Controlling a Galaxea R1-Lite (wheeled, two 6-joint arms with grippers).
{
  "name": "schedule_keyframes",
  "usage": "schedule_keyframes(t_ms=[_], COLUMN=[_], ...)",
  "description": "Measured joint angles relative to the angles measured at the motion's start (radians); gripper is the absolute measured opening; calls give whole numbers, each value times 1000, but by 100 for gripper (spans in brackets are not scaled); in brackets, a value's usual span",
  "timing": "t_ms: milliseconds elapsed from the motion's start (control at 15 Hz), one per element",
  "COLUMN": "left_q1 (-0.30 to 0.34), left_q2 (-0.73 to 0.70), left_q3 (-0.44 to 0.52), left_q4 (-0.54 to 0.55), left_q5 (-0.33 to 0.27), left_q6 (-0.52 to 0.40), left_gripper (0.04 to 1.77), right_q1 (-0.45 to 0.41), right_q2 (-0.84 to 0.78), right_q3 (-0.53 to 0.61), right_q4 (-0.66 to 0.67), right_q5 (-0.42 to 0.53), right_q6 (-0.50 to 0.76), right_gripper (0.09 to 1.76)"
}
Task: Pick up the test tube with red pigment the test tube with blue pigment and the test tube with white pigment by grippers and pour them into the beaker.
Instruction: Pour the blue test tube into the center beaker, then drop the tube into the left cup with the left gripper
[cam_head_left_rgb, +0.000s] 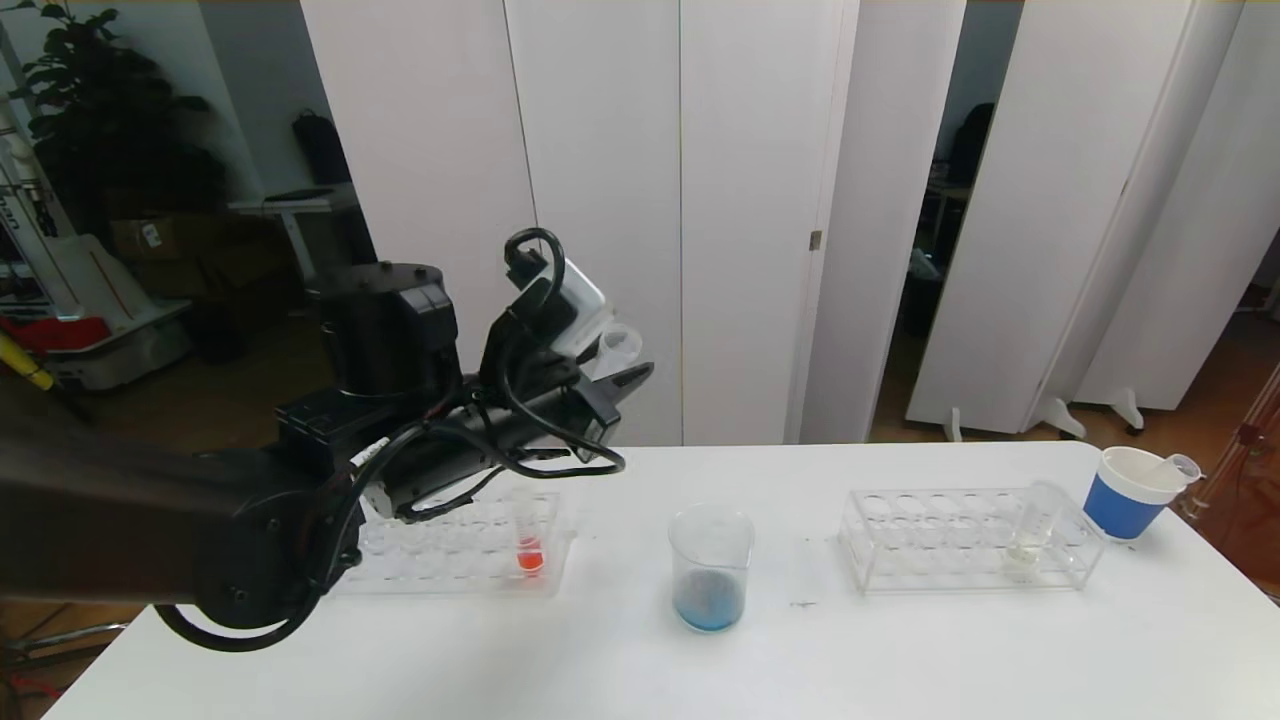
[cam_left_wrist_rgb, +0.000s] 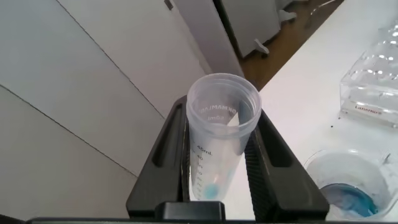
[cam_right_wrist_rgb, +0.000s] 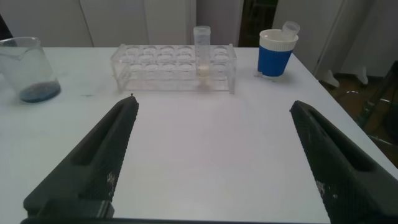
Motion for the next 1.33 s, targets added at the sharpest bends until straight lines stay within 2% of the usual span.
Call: schedule_keyframes(t_ms=[267,333,467,600,1000,1200,1267,1333], left_q1=[-11,-11,-13,-14,-12,23,51,80], left_q2=[-110,-133,-170,-193,-237,-249,-251,-252], left_q3=[-48,-63,-79,-81,-62,-52,-42,-30], left_q4=[205,253,293,296,282,253,227,191], left_q5=[126,176,280,360,504,678,710,718], left_q6=[-396,-469,-547,-556,-541,-449,-422,-411], left_gripper=[59,59,59,59,59,59,59,59], right_q1=[0,0,0,0,0,0,0,0], right_q2=[0,0,0,0,0,0,0,0], right_q3=[0,0,0,0,0,0,0,0], right_q4=[0,0,0,0,0,0,0,0], right_q5=[0,0,0,0,0,0,0,0], right_q6=[0,0,0,0,0,0,0,0], right_gripper=[175,175,175,175,175,175,175,175])
